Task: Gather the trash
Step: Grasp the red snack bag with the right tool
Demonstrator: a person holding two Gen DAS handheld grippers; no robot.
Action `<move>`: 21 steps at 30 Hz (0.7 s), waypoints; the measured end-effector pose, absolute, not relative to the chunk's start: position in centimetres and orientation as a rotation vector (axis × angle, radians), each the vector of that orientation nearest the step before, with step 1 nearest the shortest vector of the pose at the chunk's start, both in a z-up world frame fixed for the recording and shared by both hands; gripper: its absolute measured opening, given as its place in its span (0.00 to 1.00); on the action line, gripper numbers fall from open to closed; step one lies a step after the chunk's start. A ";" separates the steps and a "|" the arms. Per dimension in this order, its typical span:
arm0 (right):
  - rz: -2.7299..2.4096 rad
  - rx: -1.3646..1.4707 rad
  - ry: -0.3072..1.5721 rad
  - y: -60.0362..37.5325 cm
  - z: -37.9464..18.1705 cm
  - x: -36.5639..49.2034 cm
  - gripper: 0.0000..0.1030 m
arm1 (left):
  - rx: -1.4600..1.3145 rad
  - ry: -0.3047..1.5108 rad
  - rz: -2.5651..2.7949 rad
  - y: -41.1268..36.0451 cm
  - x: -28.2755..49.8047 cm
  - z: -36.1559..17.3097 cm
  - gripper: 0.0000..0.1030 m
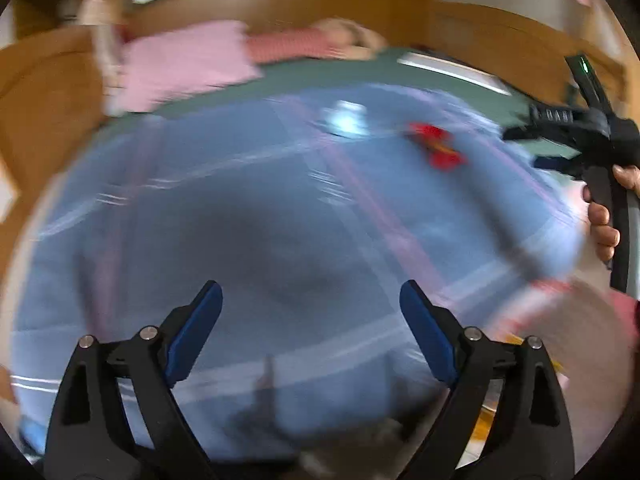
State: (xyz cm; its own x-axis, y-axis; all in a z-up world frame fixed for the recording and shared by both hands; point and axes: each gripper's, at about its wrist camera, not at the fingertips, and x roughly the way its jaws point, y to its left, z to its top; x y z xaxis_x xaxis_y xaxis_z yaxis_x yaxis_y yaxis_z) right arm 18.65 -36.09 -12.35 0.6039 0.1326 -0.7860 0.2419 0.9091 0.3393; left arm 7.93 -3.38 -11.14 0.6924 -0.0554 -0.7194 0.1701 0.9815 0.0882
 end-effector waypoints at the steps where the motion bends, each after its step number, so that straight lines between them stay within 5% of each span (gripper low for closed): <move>1: -0.100 0.427 0.946 -35.9 -13.2 20.9 0.79 | 0.150 0.783 -0.071 -2.1 8.6 -11.1 0.88; 11: -0.297 0.347 1.039 -35.3 -18.4 33.3 0.79 | -0.060 0.847 0.029 3.2 9.5 -12.6 0.88; 17: -0.221 0.297 1.071 -33.8 -19.6 33.8 0.29 | -0.112 0.867 0.057 3.7 9.3 -13.1 0.89; 21: -0.155 0.282 1.068 -32.4 -19.1 33.1 0.19 | -0.139 0.875 0.075 4.4 9.4 -13.4 0.89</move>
State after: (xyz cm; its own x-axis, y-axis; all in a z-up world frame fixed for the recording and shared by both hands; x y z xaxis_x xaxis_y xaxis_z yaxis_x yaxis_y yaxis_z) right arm 33.09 -32.39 -19.07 0.4759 0.0106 -0.8794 0.2609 0.9532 0.1527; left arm 9.42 4.44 -13.35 0.6387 0.0086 -0.7694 -0.1227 0.9883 -0.0908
